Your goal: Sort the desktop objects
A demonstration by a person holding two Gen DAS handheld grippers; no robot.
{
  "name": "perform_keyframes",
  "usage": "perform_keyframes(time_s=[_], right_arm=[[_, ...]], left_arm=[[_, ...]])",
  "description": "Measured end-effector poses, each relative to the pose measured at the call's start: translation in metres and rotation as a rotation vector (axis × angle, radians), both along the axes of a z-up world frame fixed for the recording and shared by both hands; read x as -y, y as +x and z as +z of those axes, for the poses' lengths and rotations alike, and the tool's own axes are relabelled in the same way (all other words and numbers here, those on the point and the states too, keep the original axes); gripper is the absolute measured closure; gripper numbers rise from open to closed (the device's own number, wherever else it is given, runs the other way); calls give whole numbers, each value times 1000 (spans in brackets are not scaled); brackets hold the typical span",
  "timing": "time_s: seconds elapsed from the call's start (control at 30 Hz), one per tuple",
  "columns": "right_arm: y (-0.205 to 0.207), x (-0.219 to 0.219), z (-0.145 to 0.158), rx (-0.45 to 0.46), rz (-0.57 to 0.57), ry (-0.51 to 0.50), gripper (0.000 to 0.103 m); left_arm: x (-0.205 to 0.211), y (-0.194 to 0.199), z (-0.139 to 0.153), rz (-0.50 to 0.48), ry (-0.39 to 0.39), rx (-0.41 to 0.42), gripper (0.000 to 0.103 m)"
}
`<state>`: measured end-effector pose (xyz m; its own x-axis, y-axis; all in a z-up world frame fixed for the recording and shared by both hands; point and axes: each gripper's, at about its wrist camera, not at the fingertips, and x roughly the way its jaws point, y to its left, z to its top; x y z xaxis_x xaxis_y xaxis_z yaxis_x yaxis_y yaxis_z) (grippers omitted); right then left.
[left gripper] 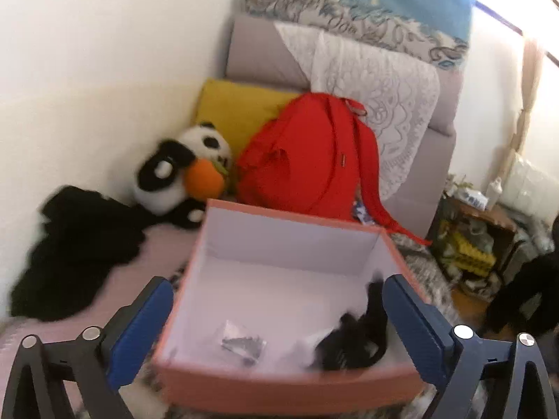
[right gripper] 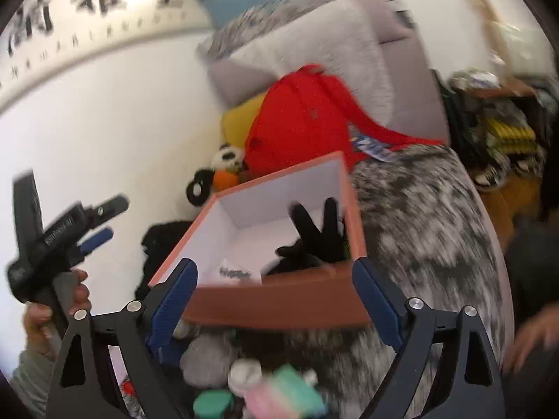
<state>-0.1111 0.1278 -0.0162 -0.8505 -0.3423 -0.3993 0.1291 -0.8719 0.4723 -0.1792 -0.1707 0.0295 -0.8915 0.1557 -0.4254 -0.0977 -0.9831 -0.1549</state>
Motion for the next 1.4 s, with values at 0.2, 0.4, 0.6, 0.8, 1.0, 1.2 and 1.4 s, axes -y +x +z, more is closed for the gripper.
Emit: perform_keyframes(time_s=[0.2,0.4,0.6,0.8,1.0,1.2,1.4], right_arm=[[70,-24,-93,216,-82,-126,7],[66,-22,-88,166,-88,-71,15],[80,-43,-82,193,-101,-115,15],[89,-66,-79,198,-150,-173,14],[87,-56,-77,190,-118,-148,14],[78,-50,-84,212,-109,-142,14],[74,-49,-88,221,-74,-153,18]], left_arm=[[-15,98,-72,-13,-186,102,1],[-61,146,-123,-130,-279,251,2],[-103,146,-135,-299,-369,227,2],[-113,133,-151,-350,-342,333,2],[-126,136,-169,-428,-355,386,2],[-142,126,-199,-400,-515,383,14],[-131,154,-182,-410,-449,413,31]])
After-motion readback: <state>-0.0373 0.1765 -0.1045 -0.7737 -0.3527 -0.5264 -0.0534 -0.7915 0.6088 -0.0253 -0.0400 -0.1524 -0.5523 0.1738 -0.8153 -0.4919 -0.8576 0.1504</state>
